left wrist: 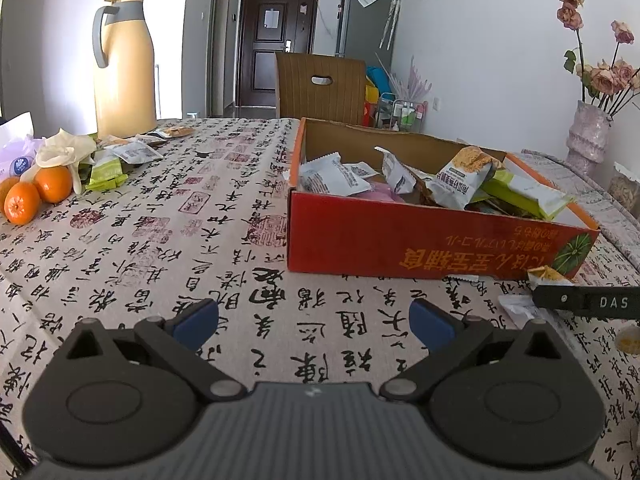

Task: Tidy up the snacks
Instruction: 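Grasp another cracker packet with the right gripper, then grasp a white biscuit packet with the left gripper while the right holds the crackers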

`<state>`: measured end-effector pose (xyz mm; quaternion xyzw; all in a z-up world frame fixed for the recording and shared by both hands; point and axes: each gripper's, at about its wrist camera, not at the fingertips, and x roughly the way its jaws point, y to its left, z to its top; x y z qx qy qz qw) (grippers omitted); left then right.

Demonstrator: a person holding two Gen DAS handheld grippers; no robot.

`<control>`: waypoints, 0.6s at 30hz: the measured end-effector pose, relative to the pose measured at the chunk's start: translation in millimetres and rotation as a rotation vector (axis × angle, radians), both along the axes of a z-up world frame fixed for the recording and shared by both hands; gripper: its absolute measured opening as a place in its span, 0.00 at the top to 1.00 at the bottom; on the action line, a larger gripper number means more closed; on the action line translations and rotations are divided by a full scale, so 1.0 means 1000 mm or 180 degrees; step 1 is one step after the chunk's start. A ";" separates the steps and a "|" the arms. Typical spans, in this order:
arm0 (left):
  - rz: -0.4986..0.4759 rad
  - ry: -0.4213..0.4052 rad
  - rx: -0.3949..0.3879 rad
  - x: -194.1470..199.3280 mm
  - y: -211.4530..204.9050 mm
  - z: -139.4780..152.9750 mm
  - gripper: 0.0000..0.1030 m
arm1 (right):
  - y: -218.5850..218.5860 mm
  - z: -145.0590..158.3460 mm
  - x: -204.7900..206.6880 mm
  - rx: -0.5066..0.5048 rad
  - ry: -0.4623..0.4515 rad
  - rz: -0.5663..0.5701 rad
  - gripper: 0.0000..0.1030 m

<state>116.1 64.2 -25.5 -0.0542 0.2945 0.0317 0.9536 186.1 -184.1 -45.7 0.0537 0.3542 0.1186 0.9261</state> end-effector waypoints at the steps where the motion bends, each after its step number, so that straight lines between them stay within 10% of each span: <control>1: 0.0000 0.0003 0.0000 0.000 0.000 0.000 0.00 | -0.001 0.001 -0.001 0.0020 -0.0008 0.0000 0.52; 18: 0.0009 0.0168 0.0052 0.000 -0.008 0.008 0.00 | -0.031 0.018 -0.049 0.0086 -0.0464 -0.0134 0.53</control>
